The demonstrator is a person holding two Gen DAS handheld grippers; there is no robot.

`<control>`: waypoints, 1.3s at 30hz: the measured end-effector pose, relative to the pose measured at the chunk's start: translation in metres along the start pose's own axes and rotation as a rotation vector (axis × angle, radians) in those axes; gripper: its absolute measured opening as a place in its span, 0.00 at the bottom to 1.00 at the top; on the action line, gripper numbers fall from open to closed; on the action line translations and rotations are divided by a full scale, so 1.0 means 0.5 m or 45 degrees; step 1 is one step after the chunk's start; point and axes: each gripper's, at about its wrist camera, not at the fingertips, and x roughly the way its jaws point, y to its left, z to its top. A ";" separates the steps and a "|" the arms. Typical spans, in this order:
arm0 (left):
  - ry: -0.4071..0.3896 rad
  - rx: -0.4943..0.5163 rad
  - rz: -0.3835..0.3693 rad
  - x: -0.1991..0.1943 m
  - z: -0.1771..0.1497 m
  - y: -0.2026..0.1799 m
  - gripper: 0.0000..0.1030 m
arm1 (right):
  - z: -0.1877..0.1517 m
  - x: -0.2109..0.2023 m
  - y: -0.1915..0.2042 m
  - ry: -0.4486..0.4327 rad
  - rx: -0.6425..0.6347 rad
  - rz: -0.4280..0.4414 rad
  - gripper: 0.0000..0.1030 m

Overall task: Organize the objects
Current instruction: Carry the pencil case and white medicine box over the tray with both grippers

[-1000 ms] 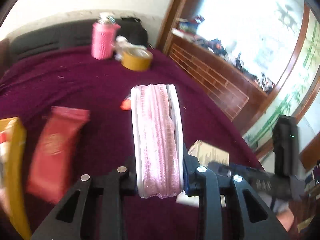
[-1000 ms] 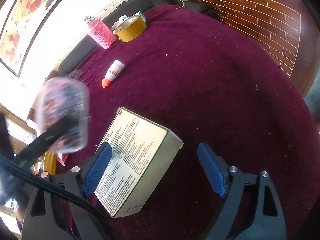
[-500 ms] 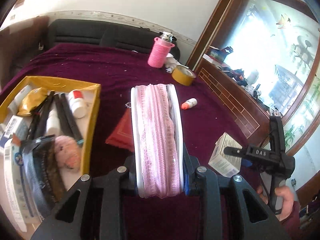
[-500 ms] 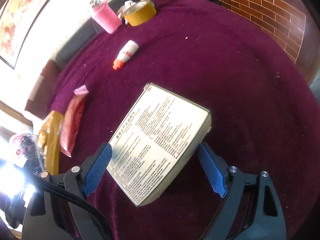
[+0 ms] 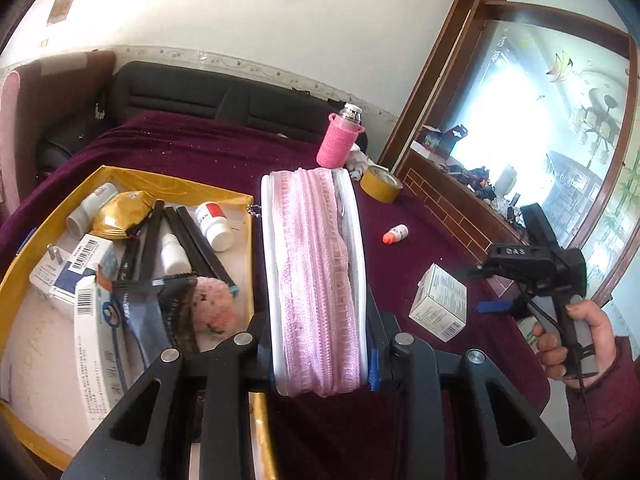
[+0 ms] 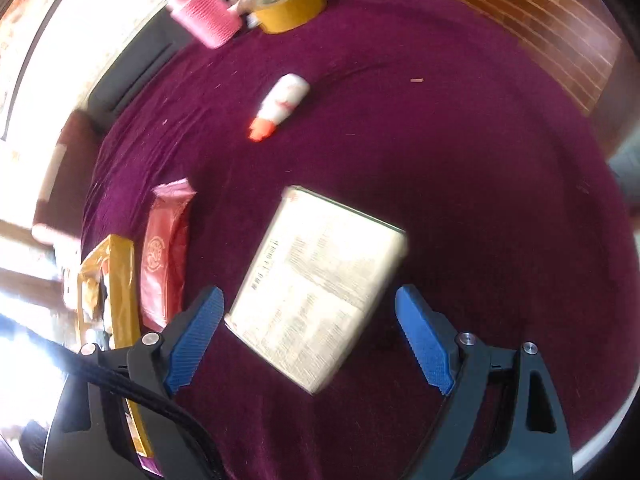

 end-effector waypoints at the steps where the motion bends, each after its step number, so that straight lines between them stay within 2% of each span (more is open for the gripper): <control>1: 0.001 -0.005 -0.006 0.003 0.001 0.005 0.26 | -0.004 -0.001 -0.002 -0.006 0.035 0.006 0.86; 5: 0.021 -0.026 -0.032 0.008 -0.001 0.027 0.26 | -0.004 0.024 0.019 -0.017 0.103 -0.032 0.86; 8: 0.008 -0.036 -0.025 -0.014 -0.008 0.039 0.26 | 0.016 0.072 0.059 -0.032 0.098 -0.124 0.86; 10: -0.021 -0.034 0.003 -0.037 -0.008 0.052 0.26 | 0.023 0.108 0.070 0.000 0.094 -0.167 0.86; 11: -0.035 -0.031 0.024 -0.049 -0.008 0.058 0.26 | 0.024 0.126 0.074 0.025 0.079 -0.184 0.89; 12: -0.052 -0.032 0.050 -0.064 -0.008 0.067 0.26 | 0.022 0.122 0.092 -0.027 0.006 -0.223 0.83; 13: -0.062 -0.036 0.070 -0.073 -0.008 0.076 0.26 | 0.020 0.122 0.098 -0.027 -0.027 -0.235 0.77; 14: -0.069 -0.041 0.091 -0.083 -0.008 0.086 0.26 | 0.015 0.121 0.101 -0.031 -0.054 -0.235 0.75; 17: -0.073 -0.045 0.184 -0.109 -0.010 0.119 0.27 | -0.002 0.107 0.096 -0.027 -0.097 -0.161 0.74; 22: -0.035 -0.095 0.332 -0.140 -0.019 0.177 0.27 | -0.038 0.053 0.120 -0.013 -0.202 0.043 0.74; 26: 0.056 -0.115 0.418 -0.139 -0.038 0.200 0.27 | -0.090 0.010 0.220 0.013 -0.403 0.230 0.74; 30: 0.163 -0.158 0.453 -0.113 -0.052 0.212 0.27 | -0.155 0.019 0.331 0.118 -0.610 0.378 0.75; 34: 0.246 -0.106 0.512 -0.075 -0.055 0.202 0.27 | -0.200 0.050 0.415 0.196 -0.730 0.433 0.75; 39: 0.296 -0.008 0.670 -0.046 -0.054 0.200 0.28 | -0.214 0.103 0.502 0.214 -0.811 0.375 0.75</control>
